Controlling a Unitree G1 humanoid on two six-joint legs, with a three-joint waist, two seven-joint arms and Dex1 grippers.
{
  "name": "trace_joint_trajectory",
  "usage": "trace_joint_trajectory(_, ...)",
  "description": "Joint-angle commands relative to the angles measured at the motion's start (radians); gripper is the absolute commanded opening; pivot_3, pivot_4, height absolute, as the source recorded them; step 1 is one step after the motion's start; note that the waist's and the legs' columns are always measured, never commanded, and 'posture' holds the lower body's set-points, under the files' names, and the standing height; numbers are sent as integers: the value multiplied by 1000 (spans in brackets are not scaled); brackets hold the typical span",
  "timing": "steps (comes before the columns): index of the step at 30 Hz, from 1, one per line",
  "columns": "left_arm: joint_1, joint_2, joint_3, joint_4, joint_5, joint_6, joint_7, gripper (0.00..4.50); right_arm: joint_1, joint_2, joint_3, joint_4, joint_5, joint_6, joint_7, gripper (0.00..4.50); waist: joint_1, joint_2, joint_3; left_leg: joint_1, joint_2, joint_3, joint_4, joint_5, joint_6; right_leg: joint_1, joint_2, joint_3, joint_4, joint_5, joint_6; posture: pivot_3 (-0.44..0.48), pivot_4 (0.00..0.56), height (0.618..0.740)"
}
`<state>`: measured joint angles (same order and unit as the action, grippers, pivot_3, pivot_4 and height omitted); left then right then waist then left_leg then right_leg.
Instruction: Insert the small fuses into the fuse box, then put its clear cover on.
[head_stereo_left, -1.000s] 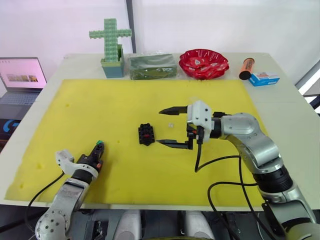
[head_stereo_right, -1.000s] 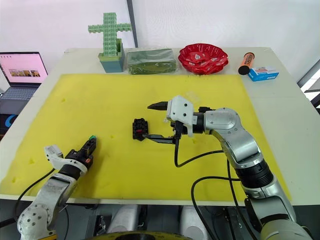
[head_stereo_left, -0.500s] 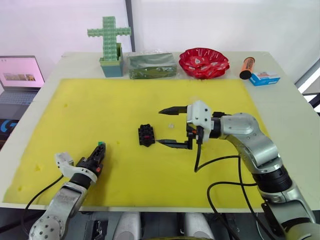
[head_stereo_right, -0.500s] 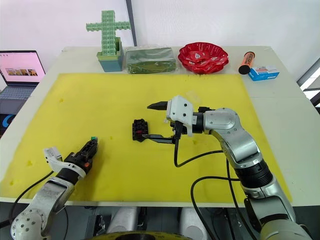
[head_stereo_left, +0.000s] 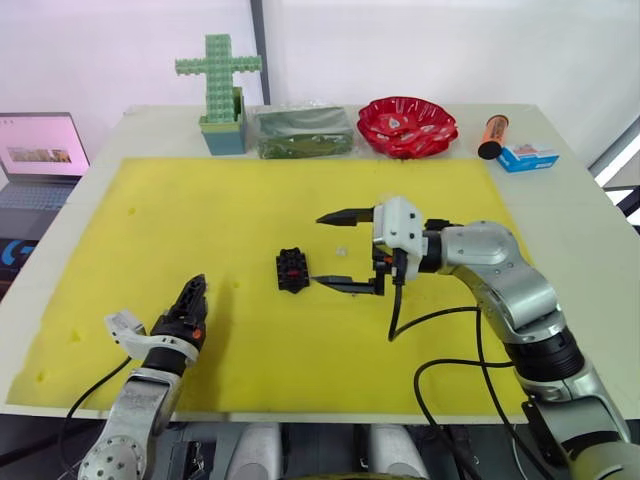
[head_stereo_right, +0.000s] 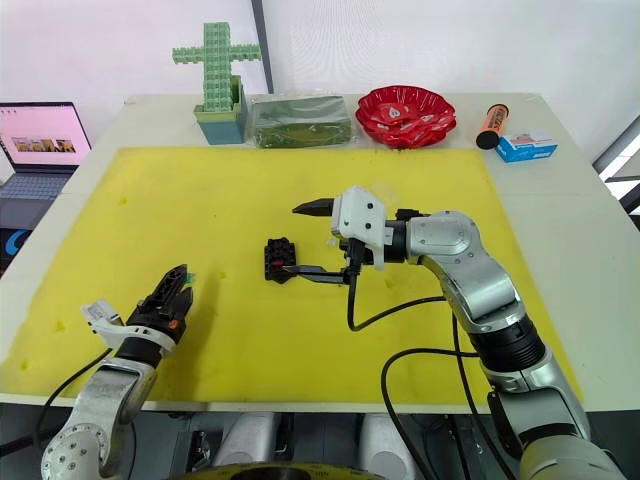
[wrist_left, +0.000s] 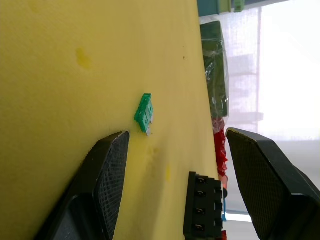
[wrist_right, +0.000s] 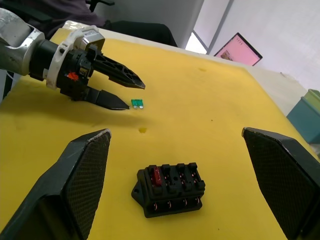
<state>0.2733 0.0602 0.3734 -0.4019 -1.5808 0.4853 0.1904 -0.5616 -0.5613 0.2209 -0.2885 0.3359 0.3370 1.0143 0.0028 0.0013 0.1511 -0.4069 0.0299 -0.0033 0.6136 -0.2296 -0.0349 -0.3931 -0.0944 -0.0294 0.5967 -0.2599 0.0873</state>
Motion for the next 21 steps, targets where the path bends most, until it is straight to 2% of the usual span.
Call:
trace_joint_trajectory(1,10,18,42,131,32,-12,-16,3287,-14,0,-15,-18,6,-7,4,4500,2,0,0,0,0,0,0,0,0,0,0,0,0,0,0,0,150,740)
trace_joint_trajectory(7,-47,29,57,155,20,-21,-15,3287,-10,0,-15,-18,5,-8,5,4500,9,2,-1,1,1,-5,0,0,0,0,4,-1,1,1,-2,0,150,740)
trace_joint_trajectory(14,-90,8,14,119,60,-16,79,3287,-6,-3,-15,-23,5,-4,5,4500,12,2,-1,1,2,-7,0,0,0,0,6,-1,2,2,-3,0,150,740)
trace_joint_trajectory(17,-84,-14,5,95,68,-21,115,2632,-4,-5,-17,-24,6,-3,4,4500,12,2,-1,1,2,-7,1,1,0,1,6,-1,2,2,-3,0,150,740)
trace_joint_trajectory(21,-75,-46,-3,59,79,-30,173,1203,1,-9,-19,-28,6,-1,4,4500,10,2,-1,0,2,-6,1,1,0,1,6,-1,1,2,-3,0,150,740)
